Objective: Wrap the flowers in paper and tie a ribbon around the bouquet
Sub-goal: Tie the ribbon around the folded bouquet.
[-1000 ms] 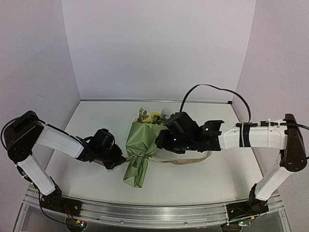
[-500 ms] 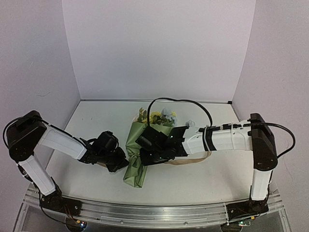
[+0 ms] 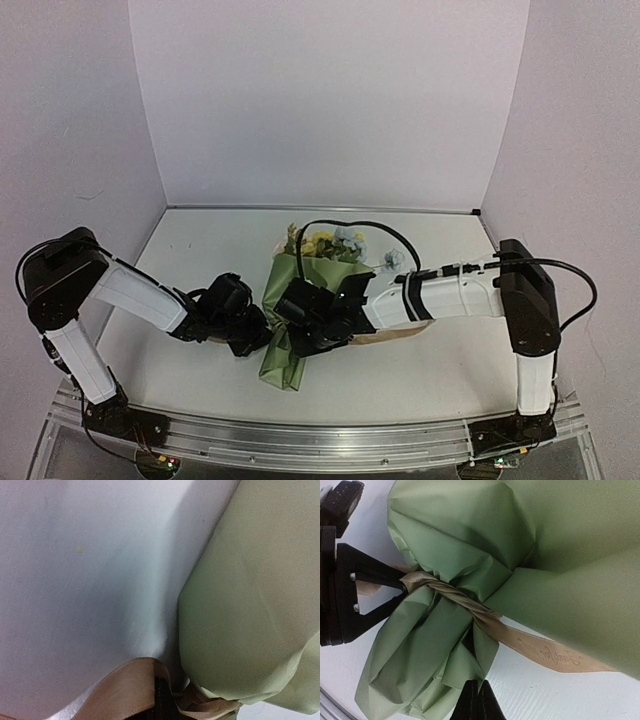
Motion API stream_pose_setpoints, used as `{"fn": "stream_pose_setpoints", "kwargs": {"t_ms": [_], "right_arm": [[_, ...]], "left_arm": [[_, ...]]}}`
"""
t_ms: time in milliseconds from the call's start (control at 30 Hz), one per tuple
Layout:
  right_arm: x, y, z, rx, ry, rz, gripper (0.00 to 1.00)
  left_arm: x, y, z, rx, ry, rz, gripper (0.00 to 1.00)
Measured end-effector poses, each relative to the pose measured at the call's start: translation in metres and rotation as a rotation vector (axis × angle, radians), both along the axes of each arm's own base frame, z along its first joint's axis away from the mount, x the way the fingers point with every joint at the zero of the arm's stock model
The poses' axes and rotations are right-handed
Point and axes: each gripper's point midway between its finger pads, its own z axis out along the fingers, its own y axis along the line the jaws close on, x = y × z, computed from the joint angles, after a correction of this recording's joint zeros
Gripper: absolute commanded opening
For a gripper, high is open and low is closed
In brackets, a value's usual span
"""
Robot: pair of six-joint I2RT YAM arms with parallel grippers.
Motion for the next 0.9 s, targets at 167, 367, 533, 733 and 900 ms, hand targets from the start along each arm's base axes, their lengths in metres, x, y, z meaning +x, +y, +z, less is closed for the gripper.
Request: {"fn": "stream_pose_setpoints", "kwargs": {"t_ms": [167,367,533,733,900], "right_arm": [[-0.003,0.0,-0.022,-0.035,0.034,-0.005,0.0],[-0.005,-0.004,-0.041,-0.064,0.062,-0.028,0.13],[-0.009,-0.014,-0.029,-0.058,0.059,-0.029,0.42],[-0.008,-0.019,0.056,0.079,-0.014,-0.011,0.53],[0.009,-0.024,0.113,0.181,-0.07,-0.037,0.4]], "left_arm": [[0.001,-0.014,0.0,-0.024,0.004,-0.01,0.0],[-0.002,-0.025,0.001,-0.037,0.005,-0.031,0.0],[-0.004,-0.026,0.001,-0.039,0.01,-0.029,0.0],[-0.005,-0.025,0.0,-0.042,0.023,-0.019,0.0],[-0.006,-0.025,0.001,-0.041,0.024,-0.019,0.0]]}}
